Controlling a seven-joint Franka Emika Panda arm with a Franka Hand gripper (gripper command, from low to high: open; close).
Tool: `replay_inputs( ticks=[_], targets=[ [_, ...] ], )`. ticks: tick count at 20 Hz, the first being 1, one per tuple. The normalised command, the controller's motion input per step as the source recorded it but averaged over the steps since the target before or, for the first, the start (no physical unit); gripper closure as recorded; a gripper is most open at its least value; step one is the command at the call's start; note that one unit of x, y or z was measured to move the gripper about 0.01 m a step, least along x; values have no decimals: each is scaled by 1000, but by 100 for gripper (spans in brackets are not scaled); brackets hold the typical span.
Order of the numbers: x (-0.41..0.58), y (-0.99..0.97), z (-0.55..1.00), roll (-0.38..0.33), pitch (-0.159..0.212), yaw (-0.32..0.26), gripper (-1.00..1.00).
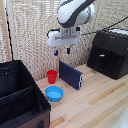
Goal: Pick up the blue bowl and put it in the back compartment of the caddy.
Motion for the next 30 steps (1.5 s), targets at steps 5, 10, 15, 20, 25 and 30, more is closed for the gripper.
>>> replay_inputs(
  ticks=[5, 10, 15, 20, 25, 30],
  targets=[
    [-406, 271, -273, -34, 69, 58, -100],
    [-312, 239, -336, -38, 115, 81, -100],
    [-114, 133, -432, -24, 34, 67, -100],
    [0, 90, -549, 0, 0, 11, -100],
    [0, 110, -619, -4, 7, -71, -100],
    [0, 281, -502, -39, 24, -140, -100]
  ],
)
